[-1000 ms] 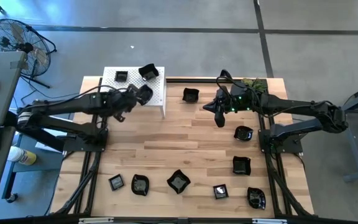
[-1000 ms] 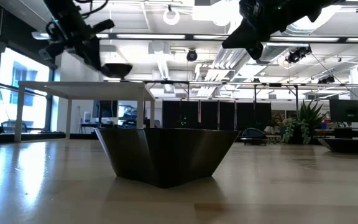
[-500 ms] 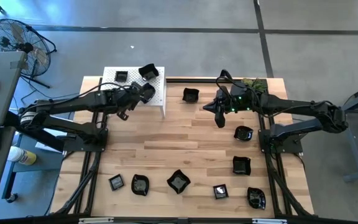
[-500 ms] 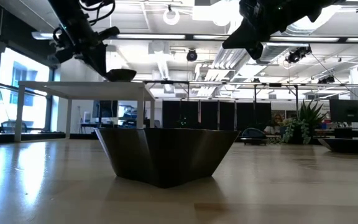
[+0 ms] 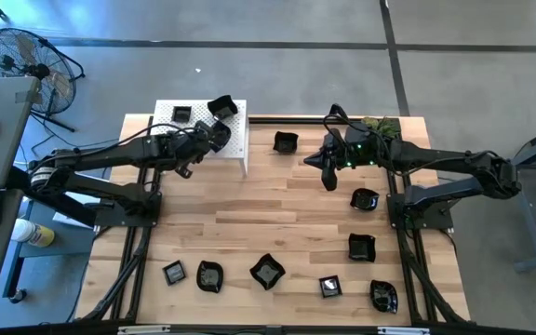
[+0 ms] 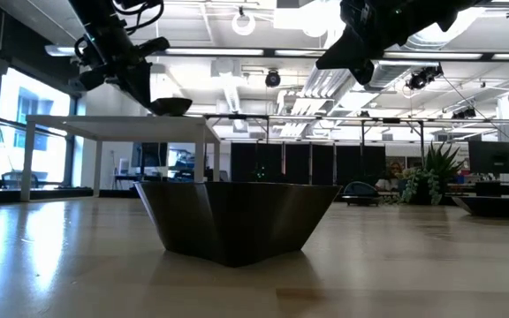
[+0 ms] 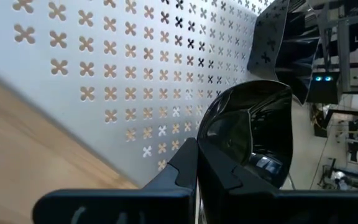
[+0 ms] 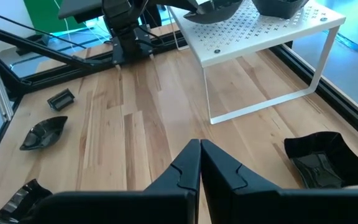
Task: Pick & Place Mini shaped plates
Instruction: Put the black leaf shaped plate on the shelf
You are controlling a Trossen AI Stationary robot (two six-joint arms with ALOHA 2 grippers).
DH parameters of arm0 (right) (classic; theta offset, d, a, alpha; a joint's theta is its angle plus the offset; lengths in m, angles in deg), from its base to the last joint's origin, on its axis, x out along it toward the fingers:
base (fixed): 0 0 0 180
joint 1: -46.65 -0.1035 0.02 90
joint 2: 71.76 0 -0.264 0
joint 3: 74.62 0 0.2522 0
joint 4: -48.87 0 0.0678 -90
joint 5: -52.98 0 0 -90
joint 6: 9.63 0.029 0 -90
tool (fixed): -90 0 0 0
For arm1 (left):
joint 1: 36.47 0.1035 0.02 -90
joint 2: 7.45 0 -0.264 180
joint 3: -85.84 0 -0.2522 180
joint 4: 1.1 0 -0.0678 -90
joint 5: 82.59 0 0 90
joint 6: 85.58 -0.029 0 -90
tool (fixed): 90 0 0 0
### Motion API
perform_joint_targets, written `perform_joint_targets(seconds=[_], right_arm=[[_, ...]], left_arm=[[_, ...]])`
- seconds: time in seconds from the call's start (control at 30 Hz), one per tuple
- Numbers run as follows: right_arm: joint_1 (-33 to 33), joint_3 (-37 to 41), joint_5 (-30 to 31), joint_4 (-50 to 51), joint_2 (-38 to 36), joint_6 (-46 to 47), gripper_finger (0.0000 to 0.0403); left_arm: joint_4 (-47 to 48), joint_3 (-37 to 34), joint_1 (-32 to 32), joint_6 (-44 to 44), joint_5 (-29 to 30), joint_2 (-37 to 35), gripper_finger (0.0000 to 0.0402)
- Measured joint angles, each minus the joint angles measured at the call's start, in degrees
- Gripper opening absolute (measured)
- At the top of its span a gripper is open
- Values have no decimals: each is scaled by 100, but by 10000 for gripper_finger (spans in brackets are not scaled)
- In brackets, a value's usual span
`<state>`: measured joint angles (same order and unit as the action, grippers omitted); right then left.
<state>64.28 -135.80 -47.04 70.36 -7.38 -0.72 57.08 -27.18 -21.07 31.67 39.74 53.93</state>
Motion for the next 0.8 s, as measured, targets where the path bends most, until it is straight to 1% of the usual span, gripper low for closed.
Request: perform_joint_targets(seconds=[0.63, 0.8], right_arm=[[-4, 0, -22, -2, 0, 2, 7], [-4, 0, -24, -7, 0, 2, 7]], left_arm=[[-27, -3, 1, 0, -7, 0, 2], [25, -3, 0, 0, -111, 0, 2]])
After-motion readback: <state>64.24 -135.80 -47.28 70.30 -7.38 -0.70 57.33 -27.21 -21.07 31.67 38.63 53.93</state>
